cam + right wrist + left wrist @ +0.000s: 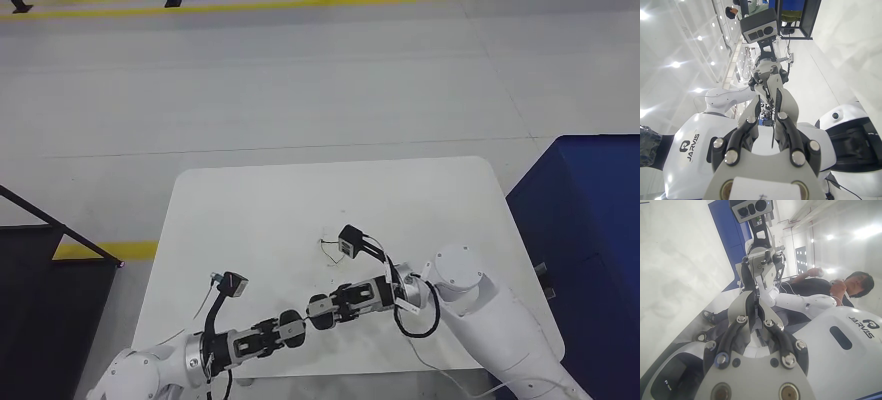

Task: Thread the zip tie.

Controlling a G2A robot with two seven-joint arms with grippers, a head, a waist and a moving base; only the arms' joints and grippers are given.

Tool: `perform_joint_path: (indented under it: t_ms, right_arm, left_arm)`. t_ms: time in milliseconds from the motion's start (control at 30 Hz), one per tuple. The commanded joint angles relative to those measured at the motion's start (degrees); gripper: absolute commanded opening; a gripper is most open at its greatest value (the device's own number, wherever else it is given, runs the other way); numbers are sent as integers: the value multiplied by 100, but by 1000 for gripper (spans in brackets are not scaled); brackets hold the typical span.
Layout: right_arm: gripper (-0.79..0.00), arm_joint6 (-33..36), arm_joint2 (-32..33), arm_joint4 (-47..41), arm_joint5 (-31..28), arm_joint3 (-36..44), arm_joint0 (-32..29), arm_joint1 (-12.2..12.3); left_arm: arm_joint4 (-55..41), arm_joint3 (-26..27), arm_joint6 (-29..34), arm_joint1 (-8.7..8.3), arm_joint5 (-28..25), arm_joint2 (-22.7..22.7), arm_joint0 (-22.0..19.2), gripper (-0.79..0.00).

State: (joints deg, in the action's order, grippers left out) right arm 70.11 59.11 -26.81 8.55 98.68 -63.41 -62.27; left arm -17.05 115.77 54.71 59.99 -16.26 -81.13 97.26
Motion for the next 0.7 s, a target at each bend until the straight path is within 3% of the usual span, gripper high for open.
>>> perform_joint_path:
  t_ms: [0,167,433,500,567,667]
  right_arm:
    - [-665,-13,-9,17,-4,11,1,4]
    - [-720,-32,-22,13,-5,36,2,11]
    - [-702,-66,-45,-17,-6,4,22,19]
    - [-717,-65,-50,-22,-12,-10,31,20]
    - [-785,-70,-55,-18,-5,-19,37,22]
    - [-785,-72,-75,6,-3,-27,47,26]
  left_arm:
    - [-7,1,-1,-6,5,-3,-5,-785]
    - [-34,13,-23,-20,14,-12,0,-785]
    - [-49,30,58,-43,28,30,-15,-785]
    - [-43,32,64,-49,31,39,-18,-785]
    - [-42,36,60,-53,35,46,-22,-785]
    - [-47,39,34,-59,48,61,-42,-785]
